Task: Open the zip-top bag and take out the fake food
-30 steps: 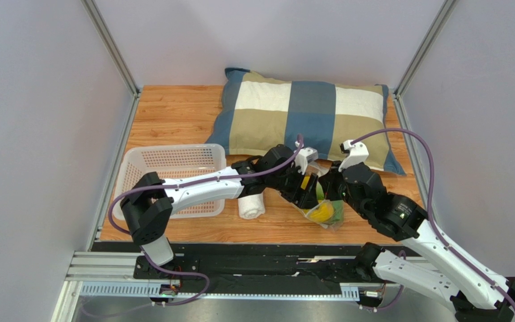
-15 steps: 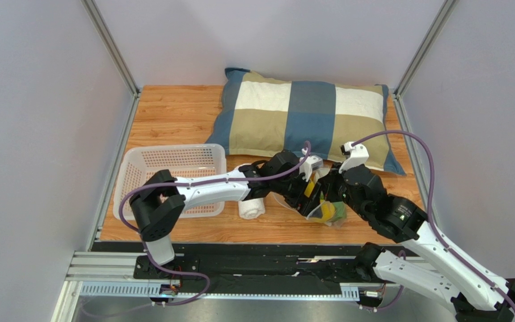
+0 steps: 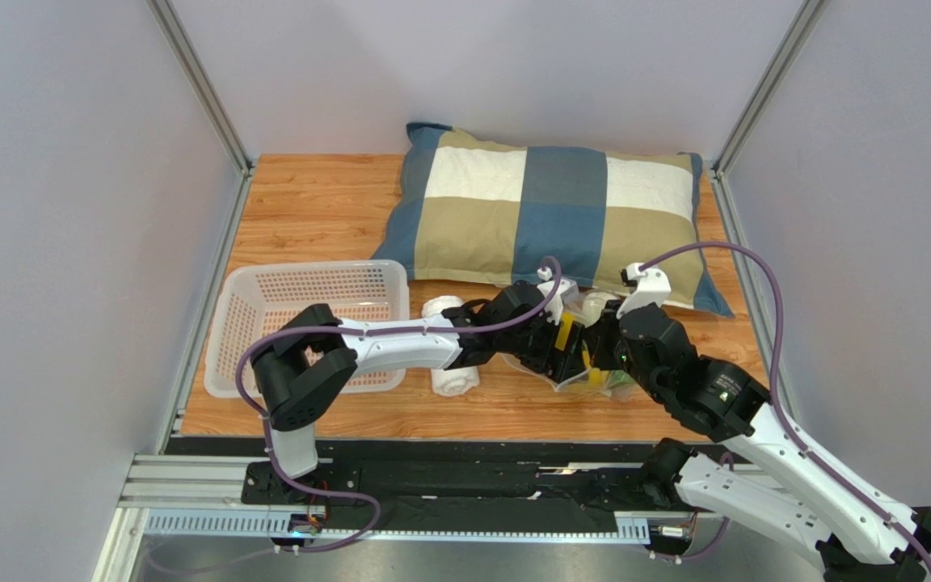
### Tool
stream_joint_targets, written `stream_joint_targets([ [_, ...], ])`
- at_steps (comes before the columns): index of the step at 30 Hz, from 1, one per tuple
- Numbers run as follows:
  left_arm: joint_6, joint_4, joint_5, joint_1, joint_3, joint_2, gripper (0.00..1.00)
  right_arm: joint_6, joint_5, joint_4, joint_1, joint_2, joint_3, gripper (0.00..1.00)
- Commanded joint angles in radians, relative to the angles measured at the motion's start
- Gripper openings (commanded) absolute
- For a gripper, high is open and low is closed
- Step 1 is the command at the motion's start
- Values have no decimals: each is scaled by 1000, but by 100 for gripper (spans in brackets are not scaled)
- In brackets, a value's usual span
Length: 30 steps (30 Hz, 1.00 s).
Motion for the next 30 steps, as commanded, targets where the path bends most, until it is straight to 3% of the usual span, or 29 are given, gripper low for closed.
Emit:
stream_joint_targets([
  [1,-45,108,-110,-5,13,34,90,90,-83,78,11,-7,21,0],
  [10,-65,143,-188,-9,0,88,93,159,-85,98,48,15,-6,0],
  [12,-53,202,-189,-9,-26,86,87,158,-83,100,49,13,-5,0],
  [13,-47,220,-186,-9,-33,80,81,158,-82,98,51,15,-2,0],
  [14,-41,232,-177,-9,-39,74,67,156,-79,94,51,15,1,0],
  [17,-24,250,-169,-9,-59,40,40,144,-63,78,51,1,14,0],
  [19,-4,238,-163,-9,-68,10,29,133,-40,68,53,-14,17,0],
  [20,1,235,-162,-9,-76,-3,16,130,-33,65,53,-19,15,0],
  [23,22,208,-165,-9,-108,-64,0,113,1,43,51,-27,11,0],
  [30,71,105,-163,-9,-161,-210,0,93,52,3,53,-39,17,0],
])
